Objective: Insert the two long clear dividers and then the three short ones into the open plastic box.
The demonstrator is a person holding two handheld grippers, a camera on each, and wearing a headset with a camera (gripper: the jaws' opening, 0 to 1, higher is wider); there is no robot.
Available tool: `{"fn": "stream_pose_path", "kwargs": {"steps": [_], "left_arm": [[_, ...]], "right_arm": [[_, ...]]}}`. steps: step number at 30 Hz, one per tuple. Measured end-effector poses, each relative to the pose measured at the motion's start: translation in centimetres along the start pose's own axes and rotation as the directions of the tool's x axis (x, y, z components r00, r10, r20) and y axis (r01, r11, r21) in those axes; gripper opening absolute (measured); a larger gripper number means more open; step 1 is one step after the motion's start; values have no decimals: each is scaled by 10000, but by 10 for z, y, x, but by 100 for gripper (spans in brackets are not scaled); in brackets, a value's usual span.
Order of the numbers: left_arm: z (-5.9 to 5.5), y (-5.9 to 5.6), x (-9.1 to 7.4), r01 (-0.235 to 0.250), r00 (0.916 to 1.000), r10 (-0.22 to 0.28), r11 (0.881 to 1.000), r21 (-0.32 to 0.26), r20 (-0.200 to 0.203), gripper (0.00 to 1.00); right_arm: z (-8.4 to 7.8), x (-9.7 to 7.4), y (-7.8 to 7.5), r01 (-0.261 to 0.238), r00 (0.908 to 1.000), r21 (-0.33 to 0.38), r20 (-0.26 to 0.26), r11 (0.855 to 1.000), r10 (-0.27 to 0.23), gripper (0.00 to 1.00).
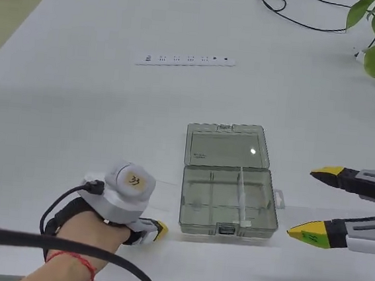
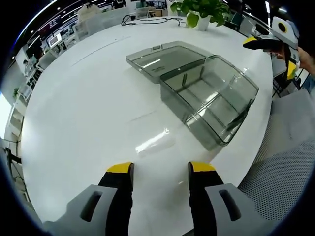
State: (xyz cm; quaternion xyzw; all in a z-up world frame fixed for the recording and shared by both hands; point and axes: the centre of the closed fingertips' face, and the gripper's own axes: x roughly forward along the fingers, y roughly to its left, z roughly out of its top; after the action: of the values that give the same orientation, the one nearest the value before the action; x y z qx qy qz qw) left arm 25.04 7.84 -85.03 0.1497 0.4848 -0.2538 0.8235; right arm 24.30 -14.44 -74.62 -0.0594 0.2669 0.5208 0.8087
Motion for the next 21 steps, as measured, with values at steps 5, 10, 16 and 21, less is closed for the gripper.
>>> {"fn": "stream_pose_path", "kwargs": {"steps": [5, 10, 16, 21], "left_arm": [[0, 4, 0, 113, 9999, -111, 9998, 154, -118, 39], [-1, 6, -1, 273, 9992, -261, 9989, 380, -301, 35], [0, 8, 0, 415, 9978, -383, 9974, 592, -542, 34], [2, 8, 1, 485, 9964, -431, 9961, 732, -732, 34]], "right_arm": [[-5, -1, -4, 34, 10000, 44, -4, 10000, -34, 79], [-6, -3, -2, 81, 10000, 90, 20, 9999, -81, 79], [-8, -4, -1, 121, 9999, 70, -11, 9999, -121, 80], [-8, -5, -1, 189, 9998, 104, 32, 9998, -189, 79]]}}
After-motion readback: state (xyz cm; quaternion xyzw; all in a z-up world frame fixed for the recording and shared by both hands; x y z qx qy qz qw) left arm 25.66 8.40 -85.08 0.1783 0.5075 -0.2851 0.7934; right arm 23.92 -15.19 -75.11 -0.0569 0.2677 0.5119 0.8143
